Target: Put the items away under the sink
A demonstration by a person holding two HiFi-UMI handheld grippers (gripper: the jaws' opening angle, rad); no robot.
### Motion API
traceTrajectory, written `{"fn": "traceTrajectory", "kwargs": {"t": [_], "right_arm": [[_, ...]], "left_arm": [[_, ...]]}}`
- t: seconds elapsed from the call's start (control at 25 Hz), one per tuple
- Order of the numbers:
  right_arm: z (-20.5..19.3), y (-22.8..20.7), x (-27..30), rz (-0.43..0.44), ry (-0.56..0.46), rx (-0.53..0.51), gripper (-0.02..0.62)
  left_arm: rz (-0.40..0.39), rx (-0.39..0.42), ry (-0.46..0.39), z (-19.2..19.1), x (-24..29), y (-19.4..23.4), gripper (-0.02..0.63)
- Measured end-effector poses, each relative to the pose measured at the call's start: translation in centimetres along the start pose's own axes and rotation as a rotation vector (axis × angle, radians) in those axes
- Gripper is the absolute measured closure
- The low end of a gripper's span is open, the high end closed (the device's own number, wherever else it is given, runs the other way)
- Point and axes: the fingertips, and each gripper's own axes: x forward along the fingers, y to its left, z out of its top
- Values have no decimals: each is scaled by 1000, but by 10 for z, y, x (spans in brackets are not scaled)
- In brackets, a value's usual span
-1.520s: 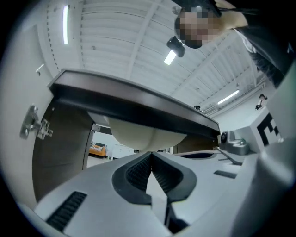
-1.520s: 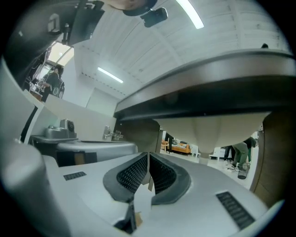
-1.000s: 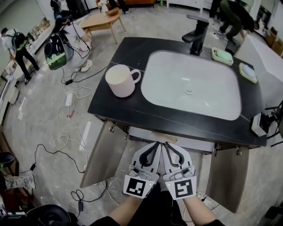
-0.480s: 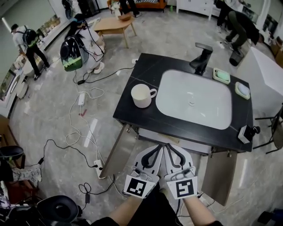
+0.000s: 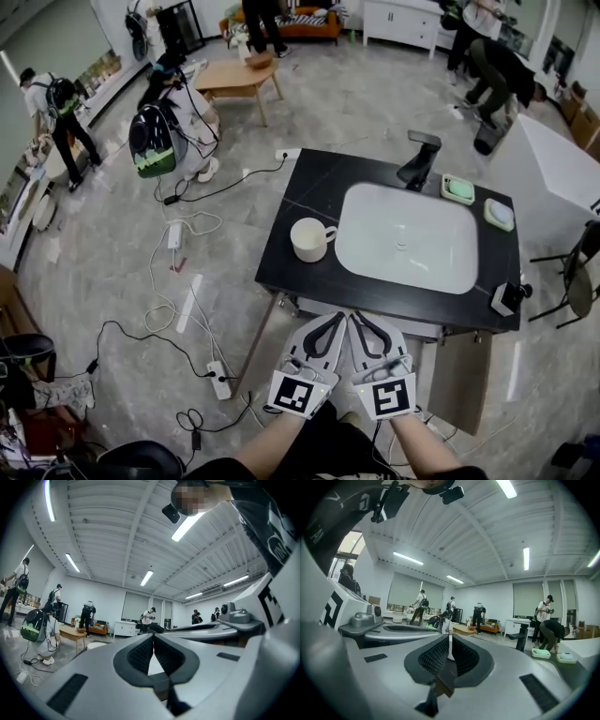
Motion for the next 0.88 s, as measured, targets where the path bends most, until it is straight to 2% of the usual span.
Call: {"fn": "traceTrajectory", "kwargs": {"t": [0.24,0.4,0.64,0.88], "right_arm": [[19,6,21,7,6,-12,555],[27,14,35,48,9,-34,555],[18,12,70,88,41,-20,555],[10,-4,113,145,105,-19,555]], "left_arm": [[0,8,-12,22,5,26,597],[25,5,-17,26,3,44,597],[56,6,-2,23,14,75,597],[54,-5,46,11,39,105,597]]}}
